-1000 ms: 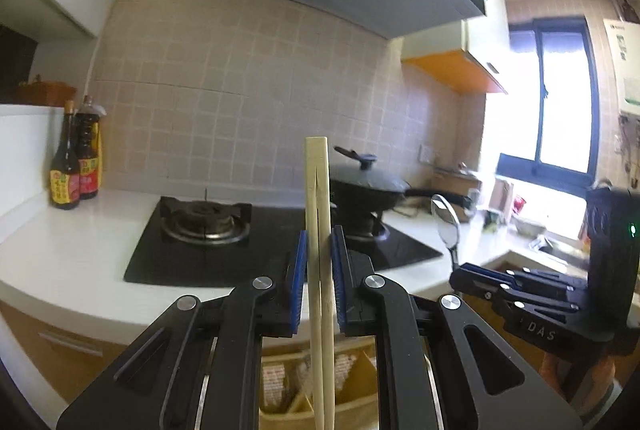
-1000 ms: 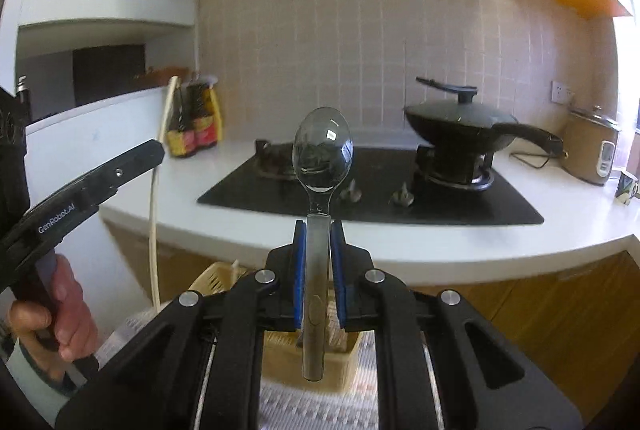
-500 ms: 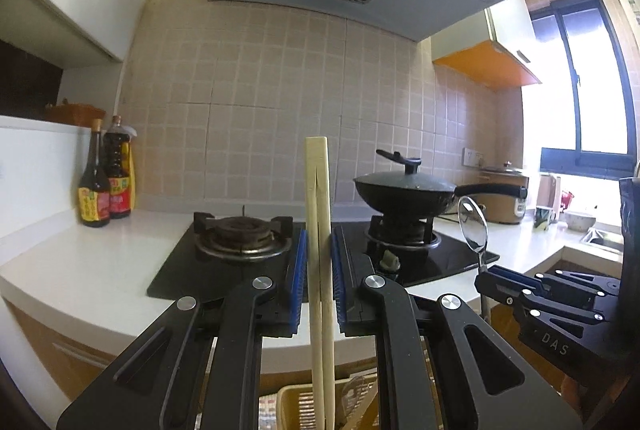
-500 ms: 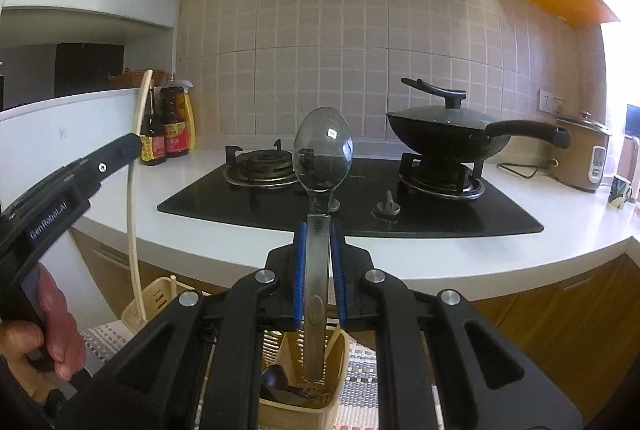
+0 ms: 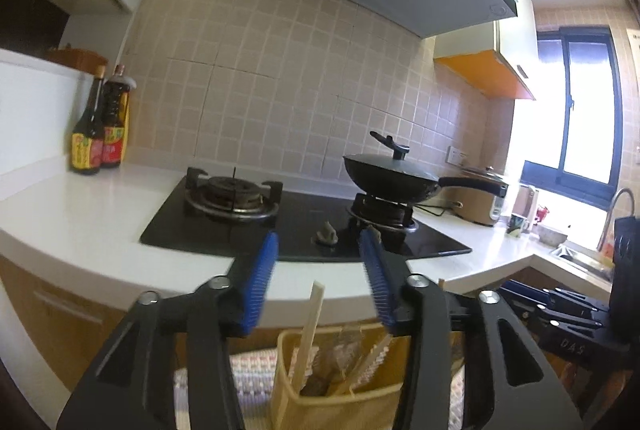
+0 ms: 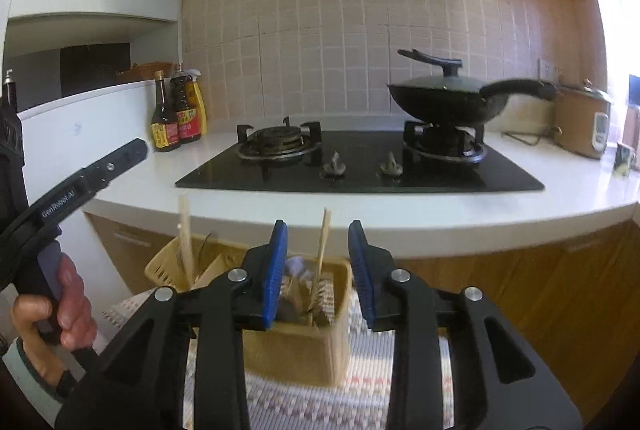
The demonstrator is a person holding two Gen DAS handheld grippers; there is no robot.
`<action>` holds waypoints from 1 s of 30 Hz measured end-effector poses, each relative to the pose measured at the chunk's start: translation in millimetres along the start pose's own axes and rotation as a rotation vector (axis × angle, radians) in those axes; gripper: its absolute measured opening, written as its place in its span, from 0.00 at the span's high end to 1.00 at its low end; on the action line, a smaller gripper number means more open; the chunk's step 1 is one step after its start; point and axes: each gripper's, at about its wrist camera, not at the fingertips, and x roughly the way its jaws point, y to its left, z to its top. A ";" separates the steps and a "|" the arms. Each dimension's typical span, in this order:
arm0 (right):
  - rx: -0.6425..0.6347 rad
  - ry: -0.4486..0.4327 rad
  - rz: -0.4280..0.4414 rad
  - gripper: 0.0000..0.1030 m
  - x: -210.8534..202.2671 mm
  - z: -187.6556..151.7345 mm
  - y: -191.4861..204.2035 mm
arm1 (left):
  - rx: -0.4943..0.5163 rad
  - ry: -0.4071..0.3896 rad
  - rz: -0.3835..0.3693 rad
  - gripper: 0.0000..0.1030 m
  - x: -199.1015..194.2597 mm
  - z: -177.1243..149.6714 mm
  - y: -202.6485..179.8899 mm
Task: Organize utensils
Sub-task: 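Move both open tools back over the remaining chopsticks and spoons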
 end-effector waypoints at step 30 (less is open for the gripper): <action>0.202 0.754 0.069 0.72 -18.6 -156.7 52.5 | 0.145 0.813 -0.037 0.56 -60.0 -145.7 -21.7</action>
